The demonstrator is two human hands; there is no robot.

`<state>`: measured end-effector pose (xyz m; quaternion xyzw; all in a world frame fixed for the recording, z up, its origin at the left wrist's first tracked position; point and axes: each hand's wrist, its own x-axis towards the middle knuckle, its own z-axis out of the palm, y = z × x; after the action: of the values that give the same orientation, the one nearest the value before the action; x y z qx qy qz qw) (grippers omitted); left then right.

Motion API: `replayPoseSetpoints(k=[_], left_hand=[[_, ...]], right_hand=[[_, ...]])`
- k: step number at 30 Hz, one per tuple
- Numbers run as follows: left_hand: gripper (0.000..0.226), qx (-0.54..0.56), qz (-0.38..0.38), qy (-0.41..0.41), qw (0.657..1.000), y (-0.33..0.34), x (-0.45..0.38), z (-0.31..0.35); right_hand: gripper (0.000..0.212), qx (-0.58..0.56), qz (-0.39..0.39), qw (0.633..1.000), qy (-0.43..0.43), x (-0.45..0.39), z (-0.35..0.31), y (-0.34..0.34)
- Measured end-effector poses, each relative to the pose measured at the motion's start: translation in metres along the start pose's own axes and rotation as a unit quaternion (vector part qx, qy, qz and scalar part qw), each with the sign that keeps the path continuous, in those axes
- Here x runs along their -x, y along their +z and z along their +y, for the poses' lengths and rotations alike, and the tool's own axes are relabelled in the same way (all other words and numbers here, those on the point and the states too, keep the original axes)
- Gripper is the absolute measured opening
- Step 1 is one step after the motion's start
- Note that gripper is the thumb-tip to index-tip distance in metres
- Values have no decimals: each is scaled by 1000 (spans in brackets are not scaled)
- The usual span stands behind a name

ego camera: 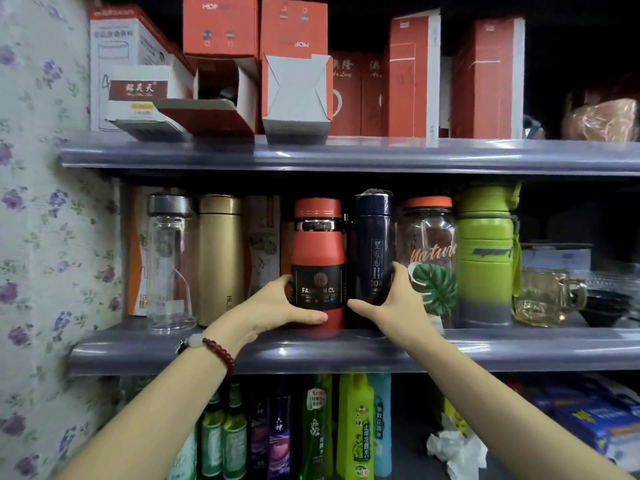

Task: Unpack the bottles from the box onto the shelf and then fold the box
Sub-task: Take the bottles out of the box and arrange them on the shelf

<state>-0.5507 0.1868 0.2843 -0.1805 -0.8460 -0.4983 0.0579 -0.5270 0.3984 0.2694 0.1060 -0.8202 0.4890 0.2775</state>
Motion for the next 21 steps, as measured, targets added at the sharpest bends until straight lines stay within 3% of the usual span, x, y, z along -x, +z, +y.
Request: replayPoseSetpoints(k=[5, 9, 12, 14, 16, 21], left_hand=[[97, 3, 1, -11, 1000, -7, 0, -8], [79, -5, -12, -4, 1000, -4, 3, 0], [72, -74, 17, 15, 997, 5, 15, 10], [82, -111, 61, 32, 991, 9, 27, 16], [84, -119, 124, 49, 984, 8, 41, 17], [49, -121, 355, 104, 921, -29, 73, -4]], right_hand=[[90, -13, -10, 1000, 21, 0, 0, 2], [85, 13, -12, 1000, 7, 2, -1, -3], [72, 74, -16, 997, -8, 10, -2, -8], [64, 125, -11, 992, -23, 18, -4, -13], [74, 167, 9, 985, -41, 26, -6, -18], [76, 217, 54, 959, -172, 61, -33, -8]])
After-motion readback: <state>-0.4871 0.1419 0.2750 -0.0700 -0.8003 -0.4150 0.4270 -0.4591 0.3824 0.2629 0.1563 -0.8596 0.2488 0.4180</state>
